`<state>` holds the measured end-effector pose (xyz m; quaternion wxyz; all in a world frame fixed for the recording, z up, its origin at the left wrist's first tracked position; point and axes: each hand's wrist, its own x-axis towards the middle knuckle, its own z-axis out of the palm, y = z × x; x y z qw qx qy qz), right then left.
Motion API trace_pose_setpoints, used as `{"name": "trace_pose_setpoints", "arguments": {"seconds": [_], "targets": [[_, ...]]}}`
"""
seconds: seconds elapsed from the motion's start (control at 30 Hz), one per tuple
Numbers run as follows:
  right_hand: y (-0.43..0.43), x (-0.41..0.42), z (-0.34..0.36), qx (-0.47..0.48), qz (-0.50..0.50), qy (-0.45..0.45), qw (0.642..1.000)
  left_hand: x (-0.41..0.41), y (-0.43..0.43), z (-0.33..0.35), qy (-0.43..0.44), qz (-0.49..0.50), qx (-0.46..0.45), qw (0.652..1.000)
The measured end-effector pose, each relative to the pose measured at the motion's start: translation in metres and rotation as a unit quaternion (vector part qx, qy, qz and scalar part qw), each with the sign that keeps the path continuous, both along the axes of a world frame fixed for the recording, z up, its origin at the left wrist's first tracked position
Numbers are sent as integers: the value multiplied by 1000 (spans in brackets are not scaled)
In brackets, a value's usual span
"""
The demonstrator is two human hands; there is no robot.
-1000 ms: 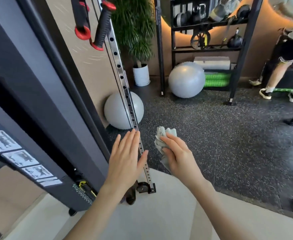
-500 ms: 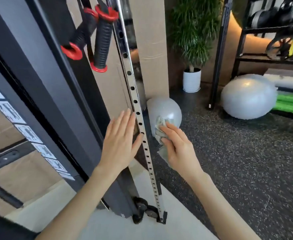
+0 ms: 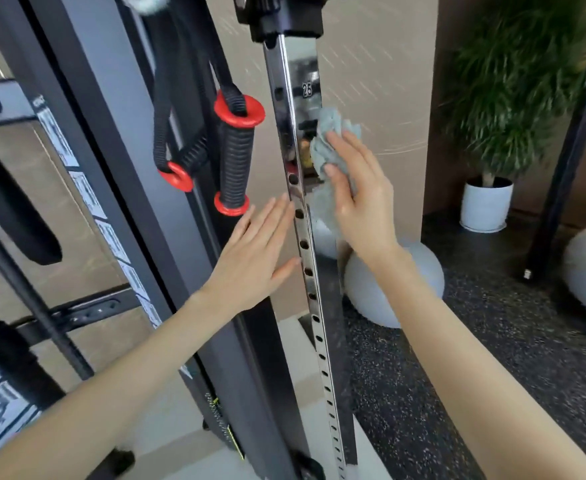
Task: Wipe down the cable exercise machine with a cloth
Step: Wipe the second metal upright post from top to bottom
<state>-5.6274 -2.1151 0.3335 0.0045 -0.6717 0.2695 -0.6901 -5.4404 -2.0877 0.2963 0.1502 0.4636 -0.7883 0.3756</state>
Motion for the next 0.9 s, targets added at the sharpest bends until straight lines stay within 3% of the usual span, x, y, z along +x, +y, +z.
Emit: {"name": "trace_pose_setpoints", "arguments": {"seconds": [0.27,0.37,0.57,0.8,0.9], "targets": [[-56,31,73,-50,54,19,997,-8,-6,14,3,-15,13,1000],[-63,31,56,-48,64,14,997,-6,-7,14,0,-13,17,1000],[-50,27,-49,38,71,8,997,-8,-7,14,-3,-12,28,1000],[-52,29,6,15,79,2,997,-7,-6,16,1,-10,40,999],[-47,32,-6,22,79,1,997,-6,-7,15,10,-15,48,999]]}}
